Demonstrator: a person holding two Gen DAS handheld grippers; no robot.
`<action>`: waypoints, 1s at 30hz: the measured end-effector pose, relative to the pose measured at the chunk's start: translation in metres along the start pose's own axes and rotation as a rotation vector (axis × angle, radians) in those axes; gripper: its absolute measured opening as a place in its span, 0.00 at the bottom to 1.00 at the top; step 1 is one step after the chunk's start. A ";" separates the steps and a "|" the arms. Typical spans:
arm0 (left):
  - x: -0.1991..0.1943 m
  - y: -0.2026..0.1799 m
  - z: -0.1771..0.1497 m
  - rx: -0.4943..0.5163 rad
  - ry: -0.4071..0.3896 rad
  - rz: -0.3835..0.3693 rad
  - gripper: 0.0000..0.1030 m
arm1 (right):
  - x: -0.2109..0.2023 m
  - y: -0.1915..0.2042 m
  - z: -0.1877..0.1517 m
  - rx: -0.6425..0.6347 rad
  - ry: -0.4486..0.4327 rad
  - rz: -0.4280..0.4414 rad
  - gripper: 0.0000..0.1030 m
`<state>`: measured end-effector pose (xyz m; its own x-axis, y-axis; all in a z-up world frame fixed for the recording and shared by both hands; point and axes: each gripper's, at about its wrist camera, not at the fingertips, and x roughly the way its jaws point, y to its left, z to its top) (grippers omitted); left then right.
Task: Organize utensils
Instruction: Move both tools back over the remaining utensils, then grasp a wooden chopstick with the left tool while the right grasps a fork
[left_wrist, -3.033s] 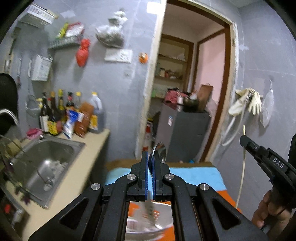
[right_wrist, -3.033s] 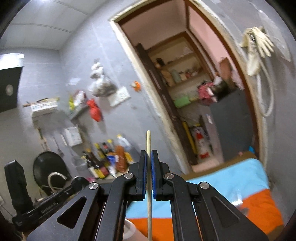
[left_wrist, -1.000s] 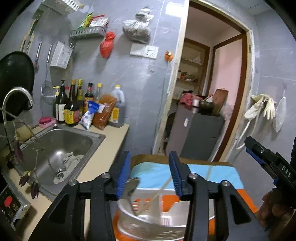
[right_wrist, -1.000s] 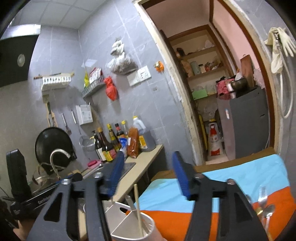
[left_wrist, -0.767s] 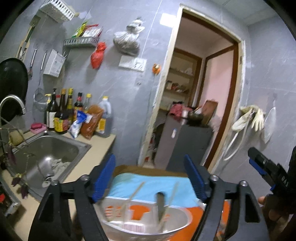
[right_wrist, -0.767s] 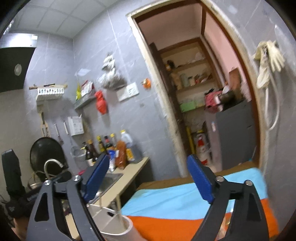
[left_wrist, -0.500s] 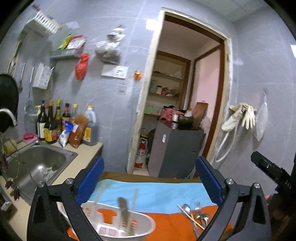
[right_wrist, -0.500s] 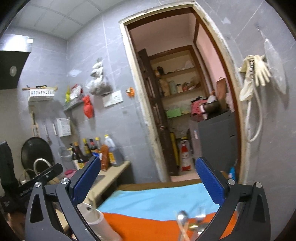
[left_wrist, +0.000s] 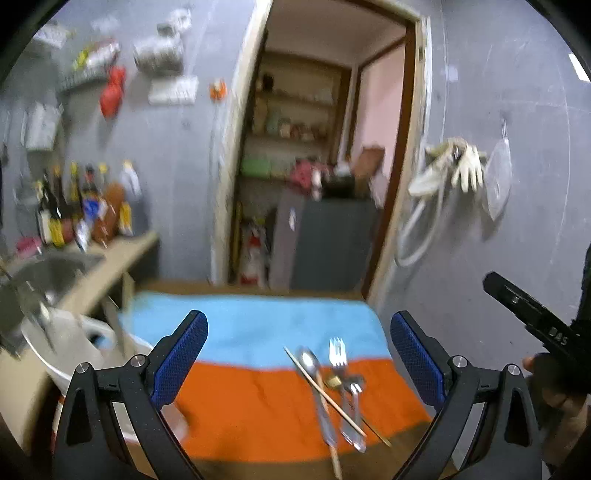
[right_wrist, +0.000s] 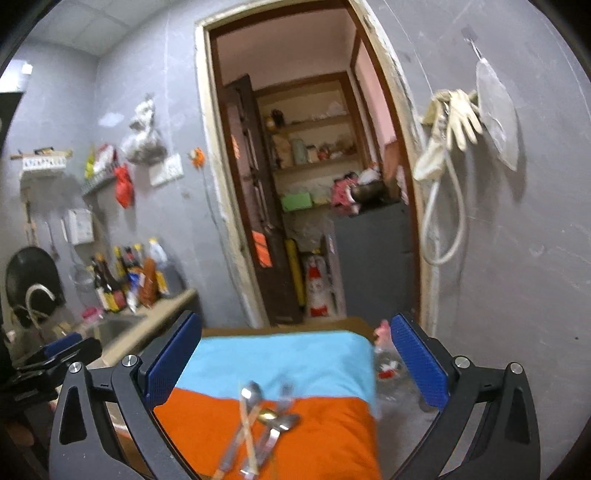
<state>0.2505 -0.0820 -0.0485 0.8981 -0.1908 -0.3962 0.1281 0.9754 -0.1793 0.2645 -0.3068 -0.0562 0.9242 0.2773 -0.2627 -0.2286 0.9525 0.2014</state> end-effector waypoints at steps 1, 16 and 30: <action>0.007 -0.003 -0.006 -0.004 0.020 0.002 0.94 | 0.004 -0.007 -0.005 0.004 0.020 -0.002 1.00; 0.080 0.003 -0.065 -0.031 0.238 0.015 0.93 | 0.072 -0.046 -0.071 0.115 0.256 0.128 0.91; 0.142 0.027 -0.071 -0.097 0.363 -0.064 0.55 | 0.121 -0.037 -0.112 0.123 0.483 0.207 0.58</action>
<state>0.3515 -0.0907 -0.1729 0.6797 -0.2943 -0.6718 0.1231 0.9488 -0.2910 0.3508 -0.2940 -0.2010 0.6107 0.5118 -0.6042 -0.3265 0.8579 0.3967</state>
